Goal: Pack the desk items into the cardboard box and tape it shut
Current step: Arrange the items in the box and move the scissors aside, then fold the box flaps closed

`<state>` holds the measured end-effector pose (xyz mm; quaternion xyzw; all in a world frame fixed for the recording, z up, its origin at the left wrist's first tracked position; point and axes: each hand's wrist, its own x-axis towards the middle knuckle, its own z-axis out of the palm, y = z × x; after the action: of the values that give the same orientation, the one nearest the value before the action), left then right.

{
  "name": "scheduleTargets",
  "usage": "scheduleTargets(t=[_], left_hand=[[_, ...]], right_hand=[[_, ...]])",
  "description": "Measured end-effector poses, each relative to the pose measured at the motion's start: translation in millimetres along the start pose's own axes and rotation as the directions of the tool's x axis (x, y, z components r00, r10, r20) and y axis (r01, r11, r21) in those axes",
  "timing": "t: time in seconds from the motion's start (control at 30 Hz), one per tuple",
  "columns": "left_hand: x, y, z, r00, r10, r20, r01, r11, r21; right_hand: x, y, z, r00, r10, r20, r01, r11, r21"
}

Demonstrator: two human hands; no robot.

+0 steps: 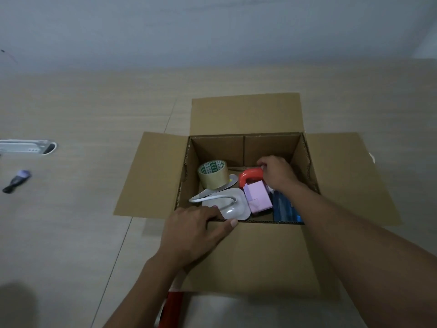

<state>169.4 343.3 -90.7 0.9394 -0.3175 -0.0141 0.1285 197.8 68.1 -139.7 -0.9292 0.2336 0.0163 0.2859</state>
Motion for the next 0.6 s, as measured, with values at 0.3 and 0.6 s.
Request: scheduleTargets(t=[0.3,0.6], left_hand=[[-4,6,-10,0.995,0.089,-0.046,-0.09,0.996,-0.019],[-7,19,-9,0.989,0.092,-0.116,-0.094,0.995,-0.014]], right_hand=[[-65,-8,-40,0.981,-0.075,-0.181,0.083,0.996,0.039],[-135,33,-60,0.971,0.035,-0.235,-0.104,0.952,-0.288]])
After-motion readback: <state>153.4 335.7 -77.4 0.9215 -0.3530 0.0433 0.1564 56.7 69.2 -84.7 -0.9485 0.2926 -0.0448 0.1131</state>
